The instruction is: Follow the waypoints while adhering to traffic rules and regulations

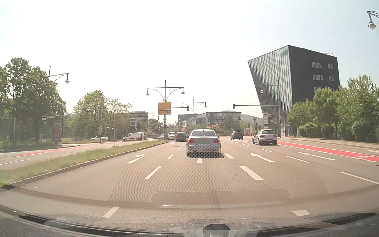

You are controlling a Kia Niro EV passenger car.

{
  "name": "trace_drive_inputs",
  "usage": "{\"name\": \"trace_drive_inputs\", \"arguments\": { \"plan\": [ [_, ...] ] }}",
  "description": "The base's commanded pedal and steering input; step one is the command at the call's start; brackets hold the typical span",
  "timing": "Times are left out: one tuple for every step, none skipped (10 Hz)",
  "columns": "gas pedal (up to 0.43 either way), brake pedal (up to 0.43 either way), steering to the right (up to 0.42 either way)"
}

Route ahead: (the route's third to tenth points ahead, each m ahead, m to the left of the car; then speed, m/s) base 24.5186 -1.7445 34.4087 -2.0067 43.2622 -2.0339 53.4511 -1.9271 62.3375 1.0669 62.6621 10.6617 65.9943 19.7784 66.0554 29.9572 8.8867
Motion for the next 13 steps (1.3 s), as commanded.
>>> {"name": "trace_drive_inputs", "arguments": {
  "plan": [
    [0.0, 0.0, -0.004],
    [0.0, 0.0, -0.004],
    [0.0, 0.037, -0.004],
    [0.0, 0.079, -0.003],
    [0.0, 0.098, -0.003],
    [0.0, 0.116, -0.002],
    [0.0, 0.116, -0.001],
    [0.0, 0.122, -0.001],
    [0.0, 0.134, 0.0],
    [0.0, 0.146, 0.002],
    [0.0, 0.152, 0.002],
    [0.0, 0.165, 0.002],
    [0.0, 0.165, 0.002]
  ]
}}
